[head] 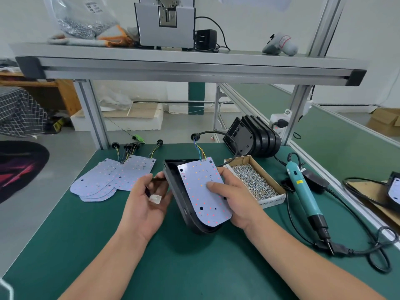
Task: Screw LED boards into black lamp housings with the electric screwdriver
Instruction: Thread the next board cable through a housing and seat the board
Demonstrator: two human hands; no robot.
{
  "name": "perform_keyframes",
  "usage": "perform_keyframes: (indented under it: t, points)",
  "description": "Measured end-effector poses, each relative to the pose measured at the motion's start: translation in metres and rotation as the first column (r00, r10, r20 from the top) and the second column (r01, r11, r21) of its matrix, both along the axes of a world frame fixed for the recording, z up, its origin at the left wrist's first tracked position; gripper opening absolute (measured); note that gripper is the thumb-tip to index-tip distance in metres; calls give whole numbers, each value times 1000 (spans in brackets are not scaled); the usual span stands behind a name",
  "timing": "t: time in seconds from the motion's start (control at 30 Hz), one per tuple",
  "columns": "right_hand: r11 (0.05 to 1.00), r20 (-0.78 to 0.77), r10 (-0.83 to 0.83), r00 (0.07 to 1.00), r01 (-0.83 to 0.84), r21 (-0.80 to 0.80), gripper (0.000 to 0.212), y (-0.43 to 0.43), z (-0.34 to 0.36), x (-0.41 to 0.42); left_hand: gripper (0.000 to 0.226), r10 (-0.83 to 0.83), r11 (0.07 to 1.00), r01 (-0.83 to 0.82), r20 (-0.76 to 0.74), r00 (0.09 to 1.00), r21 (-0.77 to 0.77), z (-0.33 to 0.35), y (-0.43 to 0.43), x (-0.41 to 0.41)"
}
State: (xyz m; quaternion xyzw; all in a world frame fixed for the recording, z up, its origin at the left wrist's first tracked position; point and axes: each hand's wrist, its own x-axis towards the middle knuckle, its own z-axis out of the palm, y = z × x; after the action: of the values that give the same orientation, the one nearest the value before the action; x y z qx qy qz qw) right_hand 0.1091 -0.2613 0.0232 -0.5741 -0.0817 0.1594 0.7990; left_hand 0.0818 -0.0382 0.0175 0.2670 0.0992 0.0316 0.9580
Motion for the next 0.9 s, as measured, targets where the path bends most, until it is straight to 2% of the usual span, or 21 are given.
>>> perform_keyframes:
  t: [0.07, 0.1, 0.17, 0.2, 0.27, 0.37, 0.47, 0.57, 0.63, 0.7, 0.77, 0.83, 0.9]
  points:
    - [1000, 12, -4, 1000, 4, 30, 43, 1, 2, -2, 34, 69, 997, -68, -39, 997, 23, 4, -1, 2]
    - [999, 18, -8, 1000, 7, 37, 42, 1, 2, -2, 32, 109, 987, -103, -41, 993, 125, 6, -1, 4]
    - [999, 24, -22, 999, 21, 34, 37, 0, 3, -3, 27, 147, 903, -146, 27, 989, 403, 6, -4, 6]
    - [999, 23, -32, 999, 31, 33, 35, -1, 3, -3, 25, 150, 856, -162, 64, 987, 490, 4, -5, 7]
    - [998, 16, -49, 999, 48, 37, 32, -2, 2, -3, 25, 149, 792, -180, 101, 984, 584, -1, -8, 7]
    - [997, 6, -67, 998, 67, 46, 28, -5, 0, -2, 39, 158, 641, -200, 128, 979, 741, -5, -6, 7]
    - [998, -8, -54, 999, 54, 44, 27, -8, -2, 2, 56, 161, 592, -191, 118, 980, 783, -4, 0, 6]
    - [1000, 11, 17, 1000, -17, 16, 36, -13, 1, 3, 60, 128, 665, -188, 138, 982, 722, -4, 3, 6]
    - [999, 29, 36, 999, -36, 16, 41, -17, 3, 3, 59, 127, 631, -211, 169, 977, 746, -7, 5, 7]
    - [1000, 40, 23, 999, -23, 19, 40, -18, 5, 3, 44, 170, 512, -249, 187, 968, 822, -10, 5, 10]
    - [1000, 49, -3, 999, 1, 27, 39, -18, 8, 4, 33, 219, 292, -273, 213, 952, 917, -11, 7, 12]
    - [996, 55, -48, 997, 44, 71, 37, -21, 11, 6, 31, 229, 116, -241, 210, 951, 964, -12, 14, 13]
    - [988, 45, -107, 993, 101, 117, 34, -27, 15, 8, 40, 192, 8, -196, 191, 963, 981, -12, 22, 9]
